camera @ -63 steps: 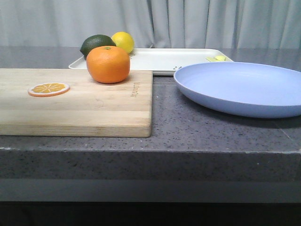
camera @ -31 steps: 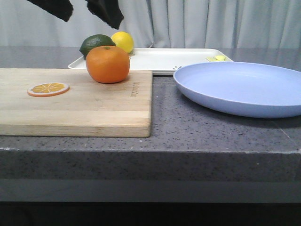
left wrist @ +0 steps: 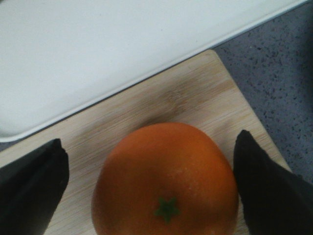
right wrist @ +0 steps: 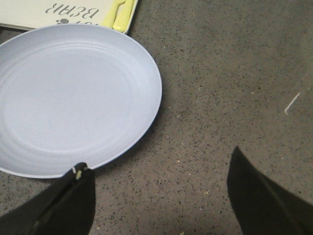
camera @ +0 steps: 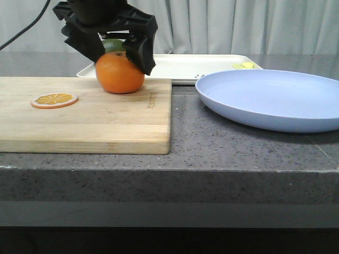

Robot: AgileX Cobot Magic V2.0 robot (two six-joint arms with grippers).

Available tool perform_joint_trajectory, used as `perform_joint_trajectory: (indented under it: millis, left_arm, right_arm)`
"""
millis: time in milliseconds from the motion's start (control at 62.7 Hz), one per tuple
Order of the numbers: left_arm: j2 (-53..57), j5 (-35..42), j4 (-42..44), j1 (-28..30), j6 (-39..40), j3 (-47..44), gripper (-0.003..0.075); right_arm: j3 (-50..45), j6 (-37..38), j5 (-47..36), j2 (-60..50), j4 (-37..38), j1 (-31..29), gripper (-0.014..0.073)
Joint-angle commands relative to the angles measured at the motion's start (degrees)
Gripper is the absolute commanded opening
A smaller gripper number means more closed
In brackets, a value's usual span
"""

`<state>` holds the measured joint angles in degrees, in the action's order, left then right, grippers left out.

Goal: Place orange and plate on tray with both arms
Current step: 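Lower the left gripper onto the orange and close around it, then lift the orange with the left gripper and carry it over the blue plate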

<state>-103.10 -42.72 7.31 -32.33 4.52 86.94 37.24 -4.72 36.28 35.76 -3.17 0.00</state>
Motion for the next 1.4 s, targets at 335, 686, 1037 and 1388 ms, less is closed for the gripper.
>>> perform_joint_trajectory:
  millis: [335, 686, 1037, 1388]
  left_arm:
    - [1.3, -0.4, -2.0, -0.3, -0.1, 2.0, 0.0614]
    - [1.3, -1.9, -3.3, -1.4, -0.3, 5.6, 0.0451]
    - [-3.6, -3.5, -3.3, -10.0, -3.0, 19.5, 0.0452]
    - [-14.4, -5.4, -3.3, -17.4, -3.0, 32.8, 0.0452]
  right_arm:
    - [1.9, -0.6, -3.7, 0.3, 0.7, -0.3, 0.0568]
    - [1.9, -0.6, -3.7, 0.3, 0.7, -0.3, 0.0568]
    - [1.9, -0.6, -4.1, 0.3, 0.7, -0.3, 0.0568]
    - [1.9, -0.6, -4.1, 0.3, 0.7, -0.3, 0.0568]
